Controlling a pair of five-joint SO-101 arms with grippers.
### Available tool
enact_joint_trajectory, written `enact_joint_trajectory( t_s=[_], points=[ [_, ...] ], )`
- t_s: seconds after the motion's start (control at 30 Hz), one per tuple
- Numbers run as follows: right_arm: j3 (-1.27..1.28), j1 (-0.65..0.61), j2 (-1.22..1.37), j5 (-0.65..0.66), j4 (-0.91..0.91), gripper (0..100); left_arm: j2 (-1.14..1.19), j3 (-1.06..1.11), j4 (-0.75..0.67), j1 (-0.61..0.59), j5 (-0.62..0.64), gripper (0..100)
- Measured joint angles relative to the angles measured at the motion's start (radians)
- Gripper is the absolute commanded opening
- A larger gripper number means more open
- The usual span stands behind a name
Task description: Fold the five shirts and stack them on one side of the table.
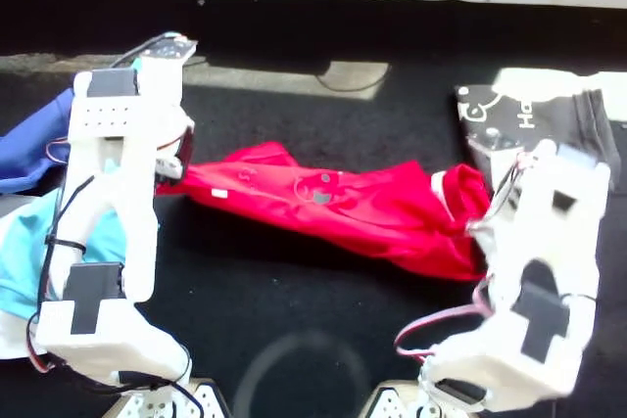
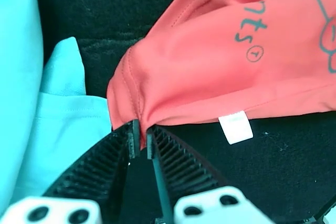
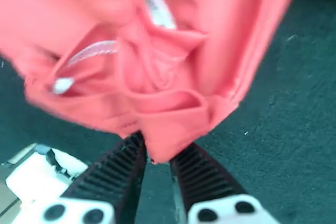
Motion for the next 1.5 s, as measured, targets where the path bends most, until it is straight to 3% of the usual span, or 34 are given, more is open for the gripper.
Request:
enact_joint_trajectory(
  t_s=[0.07, 0.37, 0.5, 0.63, 0.83, 1.3, 1.5],
  points=[
    [0.058, -0.008, -0.110, 0.009, -0.017, 25.2, 0.000, 0.018, -0.005, 0.000, 0.000, 1],
    [0.078, -0.110, -0.548, 0.005, 0.044, 21.6, 0.000, 0.091, -0.078, 0.000, 0.003, 1],
    [0.060, -0.195, -0.563, -0.164, -0.115, 21.7, 0.000, 0.092, -0.081, 0.000, 0.003, 1],
    [0.014, -0.319, -0.400, -0.319, -0.227, 21.7, 0.000, 0.092, -0.081, 0.000, 0.003, 1],
    [-0.261, -0.405, 0.012, -0.453, -0.224, 21.7, 0.000, 0.092, -0.081, 0.002, 0.003, 1],
    [-1.320, -0.459, 0.921, -0.503, 0.258, 21.7, 0.000, 0.094, -0.101, 0.054, 0.003, 1],
    [-1.458, -0.480, 1.059, -0.505, 0.273, 20.2, 0.000, 0.094, -0.101, 0.054, 0.003, 1]
  ],
)
